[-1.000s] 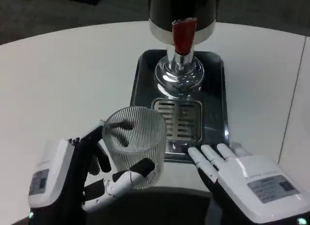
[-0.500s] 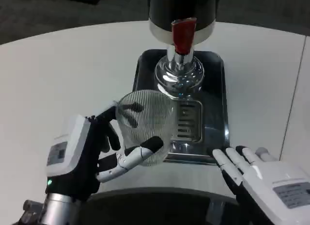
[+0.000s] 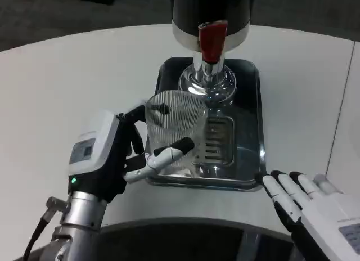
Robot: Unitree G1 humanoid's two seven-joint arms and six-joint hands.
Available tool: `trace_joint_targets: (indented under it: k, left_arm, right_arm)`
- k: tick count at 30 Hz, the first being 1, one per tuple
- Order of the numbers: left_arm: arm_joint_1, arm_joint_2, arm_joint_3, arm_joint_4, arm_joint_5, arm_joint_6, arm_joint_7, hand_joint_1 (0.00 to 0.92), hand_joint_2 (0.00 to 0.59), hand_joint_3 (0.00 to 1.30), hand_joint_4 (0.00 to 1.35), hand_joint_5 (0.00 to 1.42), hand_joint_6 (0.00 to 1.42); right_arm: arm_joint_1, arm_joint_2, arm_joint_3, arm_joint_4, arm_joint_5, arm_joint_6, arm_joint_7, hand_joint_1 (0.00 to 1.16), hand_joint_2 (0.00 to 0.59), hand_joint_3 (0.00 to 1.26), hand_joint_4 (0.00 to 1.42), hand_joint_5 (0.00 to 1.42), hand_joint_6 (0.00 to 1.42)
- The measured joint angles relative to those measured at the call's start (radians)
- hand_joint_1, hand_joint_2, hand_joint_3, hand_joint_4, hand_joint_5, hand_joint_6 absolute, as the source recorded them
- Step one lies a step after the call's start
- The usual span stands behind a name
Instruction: Grasp the cup under the faucet to collect the drink, then remove the cup.
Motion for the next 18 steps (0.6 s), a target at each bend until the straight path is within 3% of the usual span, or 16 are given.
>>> trace_joint_targets:
  k: [3, 18]
  left_arm:
    - [-0.022, 0.002, -0.005, 0.027, 0.0, 0.004, 0.015, 0.192, 0.504, 0.77, 0.92, 0.98, 1.1]
    - [-0.14, -0.01, -0.078, 0.232, 0.001, 0.015, 0.103, 0.192, 0.504, 0.77, 0.92, 0.98, 1.1]
  right_arm:
    - [0.0, 0.02, -0.02, 0.0, 0.017, -0.025, 0.0, 0.41, 0.32, 0.0, 0.0, 0.0, 0.0]
    - [0.005, 0.028, -0.057, 0.0, 0.053, -0.067, 0.015, 0.42, 0.319, 0.0, 0.0, 0.0, 0.0]
